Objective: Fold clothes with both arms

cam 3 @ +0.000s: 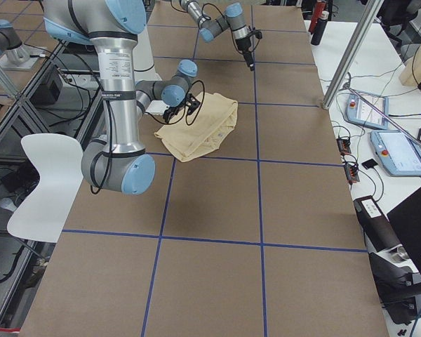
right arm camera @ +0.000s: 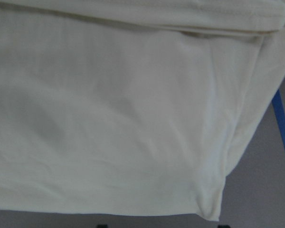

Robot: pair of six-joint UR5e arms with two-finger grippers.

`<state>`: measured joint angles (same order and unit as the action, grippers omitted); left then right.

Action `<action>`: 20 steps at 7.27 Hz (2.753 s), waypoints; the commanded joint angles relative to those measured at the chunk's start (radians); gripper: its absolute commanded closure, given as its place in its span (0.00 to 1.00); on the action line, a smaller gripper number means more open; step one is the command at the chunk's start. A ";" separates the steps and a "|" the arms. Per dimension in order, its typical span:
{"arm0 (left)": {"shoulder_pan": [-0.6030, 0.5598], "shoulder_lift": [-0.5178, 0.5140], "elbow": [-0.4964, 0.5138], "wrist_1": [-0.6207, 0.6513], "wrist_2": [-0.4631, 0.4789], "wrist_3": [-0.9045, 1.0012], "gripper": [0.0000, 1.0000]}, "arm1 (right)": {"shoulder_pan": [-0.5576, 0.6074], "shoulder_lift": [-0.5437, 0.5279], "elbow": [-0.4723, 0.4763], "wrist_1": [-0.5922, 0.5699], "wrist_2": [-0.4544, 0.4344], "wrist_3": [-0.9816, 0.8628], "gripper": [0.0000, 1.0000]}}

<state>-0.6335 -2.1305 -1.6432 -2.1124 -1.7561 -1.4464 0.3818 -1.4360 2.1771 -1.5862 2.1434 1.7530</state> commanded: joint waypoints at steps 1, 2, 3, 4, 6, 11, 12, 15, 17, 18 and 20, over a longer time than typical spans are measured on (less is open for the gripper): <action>0.096 0.033 -0.061 0.002 0.003 -0.108 0.01 | 0.142 0.048 -0.007 0.000 0.003 -0.141 0.00; 0.147 0.056 -0.101 0.005 0.010 -0.177 0.01 | 0.191 0.052 -0.011 -0.001 0.000 -0.247 0.00; 0.216 0.095 -0.157 0.026 0.051 -0.227 0.01 | 0.244 0.052 -0.011 -0.002 0.003 -0.333 0.00; 0.271 0.098 -0.200 0.113 0.087 -0.264 0.01 | 0.285 0.052 -0.019 -0.002 0.004 -0.407 0.00; 0.349 0.075 -0.210 0.204 0.090 -0.310 0.03 | 0.321 0.052 -0.040 0.000 -0.008 -0.477 0.00; 0.361 0.034 -0.109 0.196 0.130 -0.295 0.28 | 0.333 0.111 -0.080 0.002 -0.008 -0.475 0.00; 0.362 0.029 -0.104 0.196 0.130 -0.295 0.34 | 0.333 0.111 -0.082 0.000 -0.007 -0.475 0.00; 0.364 0.011 -0.084 0.198 0.130 -0.293 0.37 | 0.336 0.111 -0.083 0.000 -0.005 -0.475 0.00; 0.362 0.014 -0.086 0.207 0.129 -0.292 0.36 | 0.336 0.111 -0.085 0.000 -0.005 -0.475 0.00; 0.362 0.018 -0.086 0.207 0.129 -0.292 0.36 | 0.335 0.111 -0.086 0.000 -0.005 -0.475 0.00; 0.364 0.021 -0.087 0.209 0.129 -0.293 0.36 | 0.335 0.111 -0.094 0.000 -0.005 -0.475 0.00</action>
<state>-0.2713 -2.1121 -1.7297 -1.9050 -1.6275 -1.7390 0.7166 -1.3254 2.0865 -1.5861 2.1383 1.2778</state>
